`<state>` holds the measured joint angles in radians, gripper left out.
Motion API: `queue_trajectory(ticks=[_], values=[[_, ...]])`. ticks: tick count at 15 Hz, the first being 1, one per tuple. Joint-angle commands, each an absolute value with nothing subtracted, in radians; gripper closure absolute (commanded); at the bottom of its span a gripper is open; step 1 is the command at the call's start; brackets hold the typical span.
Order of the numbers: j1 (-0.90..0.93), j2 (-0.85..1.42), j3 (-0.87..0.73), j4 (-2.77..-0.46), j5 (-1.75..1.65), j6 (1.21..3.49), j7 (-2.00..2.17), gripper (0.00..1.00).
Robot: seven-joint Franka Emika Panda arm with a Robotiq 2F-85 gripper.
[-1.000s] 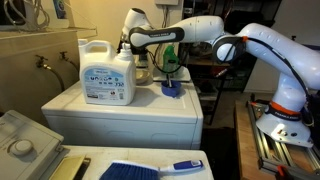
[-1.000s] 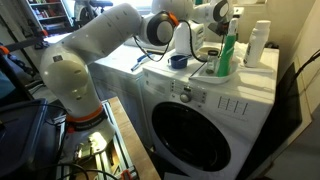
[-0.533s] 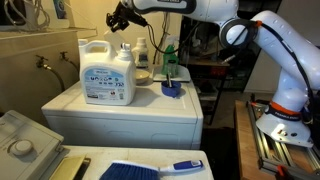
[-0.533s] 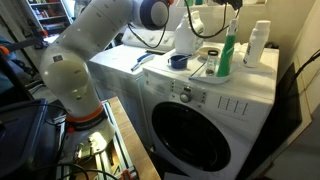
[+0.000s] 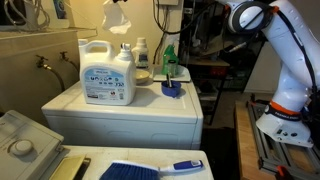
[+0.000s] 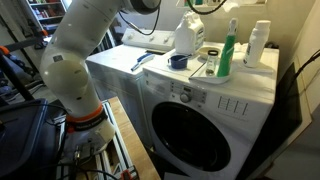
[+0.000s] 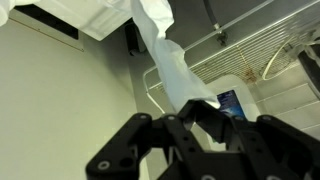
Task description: Put the white napkin in the white bowl
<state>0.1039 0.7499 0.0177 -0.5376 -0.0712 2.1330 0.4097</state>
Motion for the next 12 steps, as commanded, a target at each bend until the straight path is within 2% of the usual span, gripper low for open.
queue_trajectory(ticks=[1,5,12], values=[[0.069,0.631,0.065,-0.617,-0.016,1.946,0.339,0.97],[0.03,0.561,0.103,-0.648,0.061,1.756,0.336,0.97],[-0.023,0.489,0.107,-0.851,0.171,1.692,0.397,0.97]])
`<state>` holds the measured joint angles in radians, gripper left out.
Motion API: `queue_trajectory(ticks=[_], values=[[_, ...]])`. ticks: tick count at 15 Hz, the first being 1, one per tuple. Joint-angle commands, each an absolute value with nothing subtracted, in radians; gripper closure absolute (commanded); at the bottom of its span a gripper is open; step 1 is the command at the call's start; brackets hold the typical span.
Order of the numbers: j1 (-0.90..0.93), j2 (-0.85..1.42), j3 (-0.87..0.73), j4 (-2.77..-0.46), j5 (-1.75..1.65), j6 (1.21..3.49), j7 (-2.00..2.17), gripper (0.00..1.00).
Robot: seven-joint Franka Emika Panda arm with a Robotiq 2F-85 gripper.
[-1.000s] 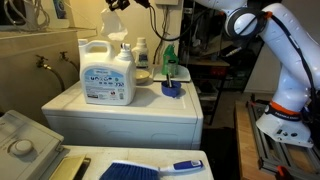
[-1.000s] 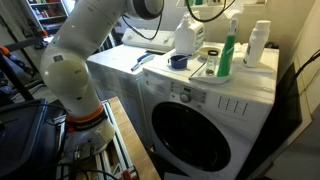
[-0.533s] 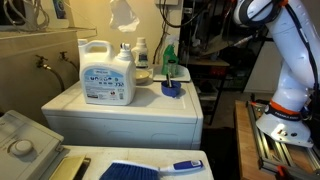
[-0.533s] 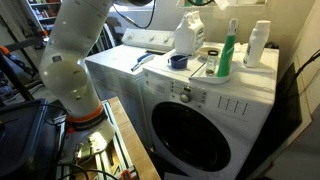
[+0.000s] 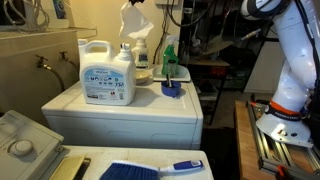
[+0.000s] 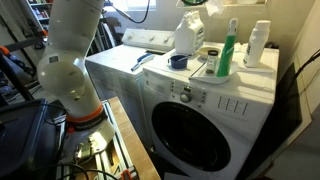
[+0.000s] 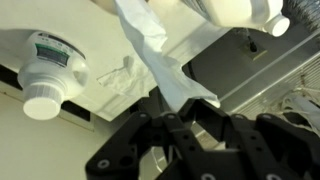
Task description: Put the white napkin in the white bowl
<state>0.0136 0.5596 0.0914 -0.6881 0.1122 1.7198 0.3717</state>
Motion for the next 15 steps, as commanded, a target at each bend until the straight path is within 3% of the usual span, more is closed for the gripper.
queue_trajectory(ticks=[1,9,15], values=[[-0.028,0.477,0.108,-0.902,0.19,1.704,0.4,0.97],[-0.051,0.423,0.104,-1.282,0.319,1.766,0.392,0.97],[-0.023,0.433,0.084,-1.584,0.457,2.025,0.337,0.97]])
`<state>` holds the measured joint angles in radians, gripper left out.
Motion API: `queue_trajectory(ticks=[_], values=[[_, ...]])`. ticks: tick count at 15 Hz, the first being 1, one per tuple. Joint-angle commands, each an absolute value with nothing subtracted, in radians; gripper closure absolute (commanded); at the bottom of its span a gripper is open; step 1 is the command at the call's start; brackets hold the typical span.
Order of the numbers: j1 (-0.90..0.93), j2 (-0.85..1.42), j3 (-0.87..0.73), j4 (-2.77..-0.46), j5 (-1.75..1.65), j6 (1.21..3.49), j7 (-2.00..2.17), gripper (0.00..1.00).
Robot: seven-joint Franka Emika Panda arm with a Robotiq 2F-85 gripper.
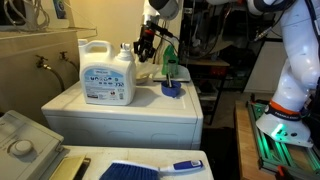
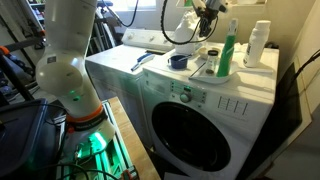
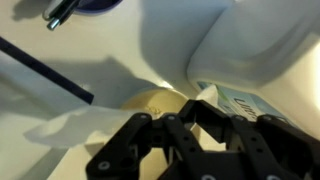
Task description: Put the white napkin in the white bowl
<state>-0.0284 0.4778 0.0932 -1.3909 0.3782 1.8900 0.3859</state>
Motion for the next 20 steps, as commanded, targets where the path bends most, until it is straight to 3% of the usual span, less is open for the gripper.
queue_trajectory(ticks=[1,7,15,20], values=[[-0.021,0.436,0.088,-1.64,0.483,2.091,0.313,0.97],[-0.036,0.425,0.141,-1.909,0.676,2.557,0.132,0.97],[-0.013,0.251,0.169,-1.994,0.837,2.583,-0.07,0.97],[0.034,0.251,0.153,-2.009,0.801,2.805,-0.108,0.97]])
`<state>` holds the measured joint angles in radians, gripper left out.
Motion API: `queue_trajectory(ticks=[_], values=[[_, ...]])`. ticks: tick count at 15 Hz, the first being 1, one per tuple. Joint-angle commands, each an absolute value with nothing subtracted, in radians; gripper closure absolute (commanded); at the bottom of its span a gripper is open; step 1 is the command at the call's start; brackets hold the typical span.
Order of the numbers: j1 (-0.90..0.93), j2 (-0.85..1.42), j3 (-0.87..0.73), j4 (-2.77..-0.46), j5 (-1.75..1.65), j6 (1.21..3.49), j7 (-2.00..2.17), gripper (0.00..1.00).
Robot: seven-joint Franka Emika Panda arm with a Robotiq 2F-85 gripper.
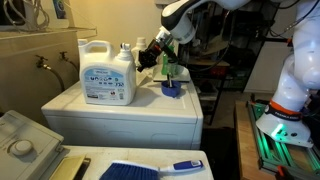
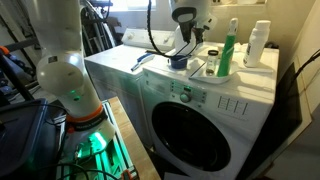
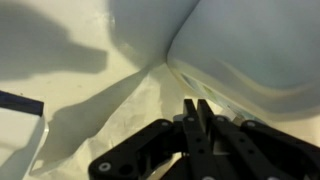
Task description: Put the white napkin in the white bowl
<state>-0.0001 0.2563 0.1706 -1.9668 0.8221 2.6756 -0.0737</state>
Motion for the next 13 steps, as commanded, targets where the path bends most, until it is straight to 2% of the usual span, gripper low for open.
queue_trajectory(ticks=[1,2,3,4,6,7,9,10,13], values=[[0.032,0.268,0.17,-2.006,0.802,2.868,-0.122,0.97],[0.039,0.275,0.172,-2.005,0.805,2.904,-0.122,0.97],[0.052,0.273,0.161,-2.015,0.778,2.918,-0.099,0.64],[0.058,0.26,0.151,-2.03,0.757,2.918,-0.09,0.64],[0.065,0.237,0.14,-2.053,0.72,2.916,-0.086,0.5],[0.052,0.275,0.164,-2.006,0.758,2.905,-0.105,0.68],[0.054,0.267,0.157,-2.012,0.741,2.905,-0.104,0.52],[0.054,0.263,0.155,-2.015,0.739,2.905,-0.104,0.5],[0.055,0.26,0.154,-2.018,0.737,2.905,-0.104,0.5]])
